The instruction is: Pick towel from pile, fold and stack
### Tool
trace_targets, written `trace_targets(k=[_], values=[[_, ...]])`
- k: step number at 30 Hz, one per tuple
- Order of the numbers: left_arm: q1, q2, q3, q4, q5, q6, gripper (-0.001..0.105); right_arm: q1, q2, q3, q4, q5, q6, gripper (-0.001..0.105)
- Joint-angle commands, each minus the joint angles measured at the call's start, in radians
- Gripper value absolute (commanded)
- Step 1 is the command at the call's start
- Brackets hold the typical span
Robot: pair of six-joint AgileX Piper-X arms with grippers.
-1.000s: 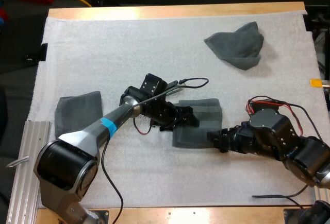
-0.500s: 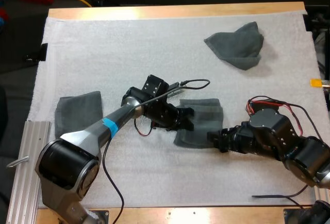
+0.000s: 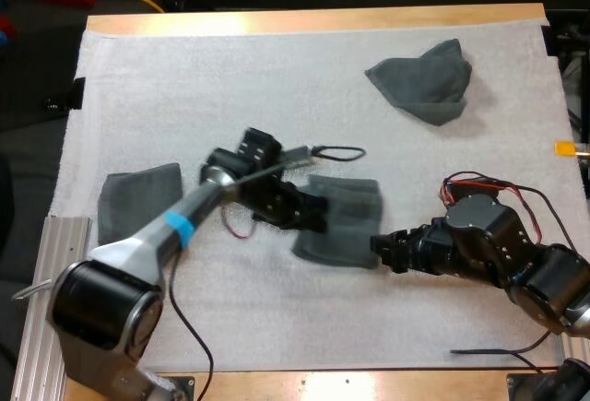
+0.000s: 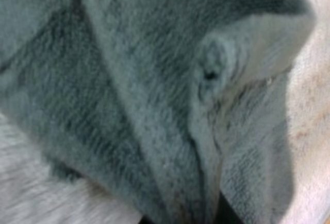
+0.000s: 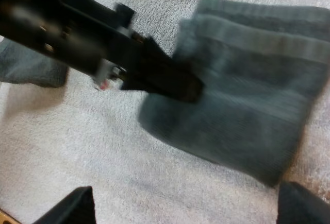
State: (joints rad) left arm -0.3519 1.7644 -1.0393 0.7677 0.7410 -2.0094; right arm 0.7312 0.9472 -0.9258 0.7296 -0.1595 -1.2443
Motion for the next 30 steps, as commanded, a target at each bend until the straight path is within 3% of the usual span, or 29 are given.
trace_targets(k=[1, 6, 12, 19, 30], values=[[0.012, -0.020, -0.013, 0.038, -0.002, 0.041, 0.001, 0.002, -0.007, -0.006, 0.008, 0.006, -0.016, 0.069], [0.120, -0.047, -0.086, 0.250, -0.009, 0.232, 0.001, 0.002, -0.007, -0.006, 0.008, 0.006, -0.016, 0.069], [0.225, -0.086, -0.158, 0.392, -0.010, 0.354, 0.001, 0.002, -0.007, -0.006, 0.008, 0.006, -0.016, 0.069], [0.326, -0.090, -0.232, 0.547, -0.010, 0.456, 0.001, 0.002, -0.007, -0.006, 0.008, 0.006, -0.016, 0.069], [0.490, -0.143, -0.261, 0.624, -0.144, 0.512, 0.001, 0.002, -0.007, -0.006, 0.008, 0.006, -0.016, 0.069]])
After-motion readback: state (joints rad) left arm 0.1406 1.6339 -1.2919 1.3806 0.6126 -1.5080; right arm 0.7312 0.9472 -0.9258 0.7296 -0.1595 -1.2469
